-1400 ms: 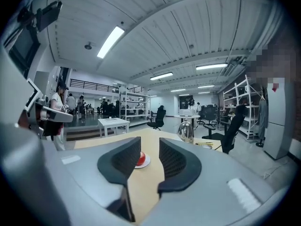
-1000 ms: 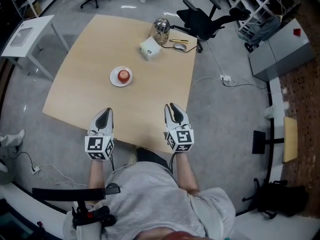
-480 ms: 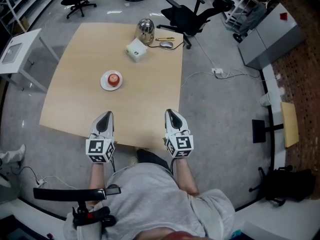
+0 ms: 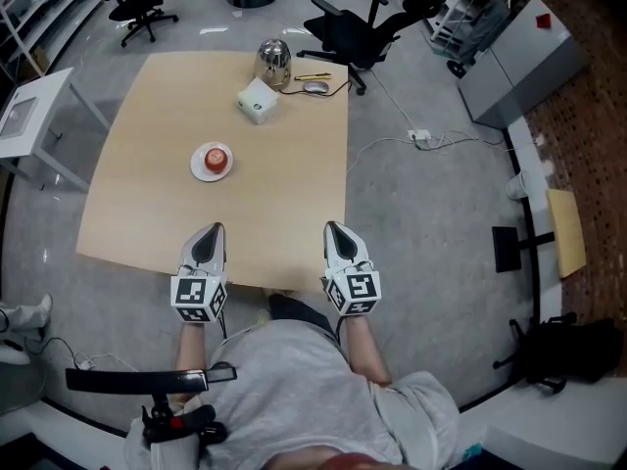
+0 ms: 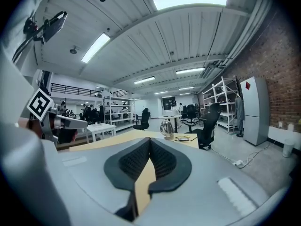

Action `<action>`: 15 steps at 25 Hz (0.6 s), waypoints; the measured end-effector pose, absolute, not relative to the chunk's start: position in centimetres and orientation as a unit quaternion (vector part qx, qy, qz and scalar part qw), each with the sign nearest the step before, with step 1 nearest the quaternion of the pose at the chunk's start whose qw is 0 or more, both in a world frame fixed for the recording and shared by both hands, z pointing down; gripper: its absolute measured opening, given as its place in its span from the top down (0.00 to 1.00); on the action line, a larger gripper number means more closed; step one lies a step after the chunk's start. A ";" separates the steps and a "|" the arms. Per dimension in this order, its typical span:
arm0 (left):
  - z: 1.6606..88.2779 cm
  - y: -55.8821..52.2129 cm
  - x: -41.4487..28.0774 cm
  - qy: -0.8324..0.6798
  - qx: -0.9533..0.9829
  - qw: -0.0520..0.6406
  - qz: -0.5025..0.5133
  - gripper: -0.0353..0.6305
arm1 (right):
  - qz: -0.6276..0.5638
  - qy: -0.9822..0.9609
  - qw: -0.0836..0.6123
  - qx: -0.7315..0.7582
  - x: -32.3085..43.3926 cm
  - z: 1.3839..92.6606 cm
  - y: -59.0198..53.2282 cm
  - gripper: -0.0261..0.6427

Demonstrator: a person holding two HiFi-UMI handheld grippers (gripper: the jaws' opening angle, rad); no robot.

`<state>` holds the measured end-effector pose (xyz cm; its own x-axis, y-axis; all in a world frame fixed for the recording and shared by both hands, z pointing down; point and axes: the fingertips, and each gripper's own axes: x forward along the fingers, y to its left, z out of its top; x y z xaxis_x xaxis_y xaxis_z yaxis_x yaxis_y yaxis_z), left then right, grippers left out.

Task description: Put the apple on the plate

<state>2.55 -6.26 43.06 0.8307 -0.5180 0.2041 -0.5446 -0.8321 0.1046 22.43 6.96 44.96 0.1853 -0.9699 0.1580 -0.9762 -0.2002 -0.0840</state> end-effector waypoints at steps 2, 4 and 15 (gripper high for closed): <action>43.1 -6.0 2.8 -0.275 0.954 0.079 0.085 0.92 | 0.089 -0.633 0.020 0.769 22.4 45.1 7.2 0.95; 43.1 -5.7 2.9 -0.272 0.955 0.080 0.085 0.92 | 0.088 -0.632 0.022 0.770 22.4 45.0 7.4 0.95; 43.2 -5.7 3.0 -0.271 0.956 0.078 0.085 0.92 | 0.083 -0.632 0.022 0.770 22.6 44.8 7.2 0.95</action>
